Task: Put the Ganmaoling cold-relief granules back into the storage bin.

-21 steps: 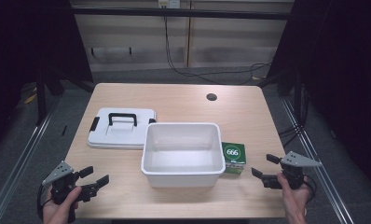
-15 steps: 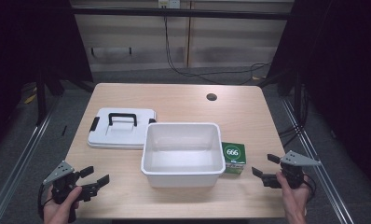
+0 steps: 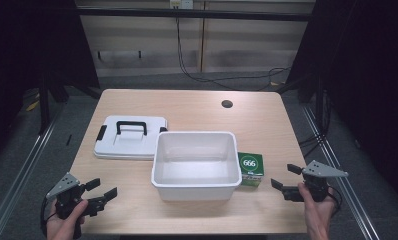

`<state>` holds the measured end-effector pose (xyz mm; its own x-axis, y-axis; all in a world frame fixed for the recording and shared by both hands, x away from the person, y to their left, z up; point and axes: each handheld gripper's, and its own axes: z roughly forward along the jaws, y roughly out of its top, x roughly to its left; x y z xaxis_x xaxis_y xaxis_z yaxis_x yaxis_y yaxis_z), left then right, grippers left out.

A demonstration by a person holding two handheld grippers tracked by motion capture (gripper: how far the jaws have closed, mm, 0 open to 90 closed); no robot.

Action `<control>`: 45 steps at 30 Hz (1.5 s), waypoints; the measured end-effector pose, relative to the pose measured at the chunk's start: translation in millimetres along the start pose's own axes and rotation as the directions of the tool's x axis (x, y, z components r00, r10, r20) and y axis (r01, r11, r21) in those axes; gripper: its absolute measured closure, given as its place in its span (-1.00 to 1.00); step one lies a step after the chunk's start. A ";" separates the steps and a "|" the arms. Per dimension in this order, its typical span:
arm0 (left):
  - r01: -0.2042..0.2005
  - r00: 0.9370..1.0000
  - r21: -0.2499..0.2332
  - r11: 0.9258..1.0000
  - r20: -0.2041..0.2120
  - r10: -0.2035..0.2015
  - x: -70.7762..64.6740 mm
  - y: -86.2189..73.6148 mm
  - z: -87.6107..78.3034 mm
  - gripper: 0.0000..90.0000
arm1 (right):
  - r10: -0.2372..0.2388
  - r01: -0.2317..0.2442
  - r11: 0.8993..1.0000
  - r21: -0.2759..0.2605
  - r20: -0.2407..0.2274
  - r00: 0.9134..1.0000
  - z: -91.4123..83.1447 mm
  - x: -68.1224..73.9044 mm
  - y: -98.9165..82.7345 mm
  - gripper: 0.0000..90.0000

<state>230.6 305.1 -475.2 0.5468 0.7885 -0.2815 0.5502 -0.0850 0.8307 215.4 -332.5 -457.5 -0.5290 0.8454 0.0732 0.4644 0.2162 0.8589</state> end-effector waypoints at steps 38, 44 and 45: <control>0.001 1.000 0.002 1.000 0.009 -0.001 -0.4 -0.3 1.3 -0.61 | -0.179 0.206 0.953 0.224 -0.136 0.975 21.4 13.3 69.5 -0.70; 0.000 1.000 0.000 1.000 0.007 0.000 -0.7 -0.1 1.2 -0.61 | -0.185 0.214 0.941 0.261 -0.132 0.974 24.1 9.0 82.7 -0.70; -0.001 1.000 0.000 1.000 0.006 0.001 -0.4 0.0 1.1 -0.61 | -0.191 0.223 0.936 0.272 -0.137 0.972 25.5 8.6 84.6 -0.70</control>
<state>231.1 304.1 -475.6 0.5515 0.7846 -0.2832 0.5491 -0.0859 0.8313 268.2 -294.5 -397.1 -0.7006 0.7132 -0.0235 0.5102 0.5236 0.6823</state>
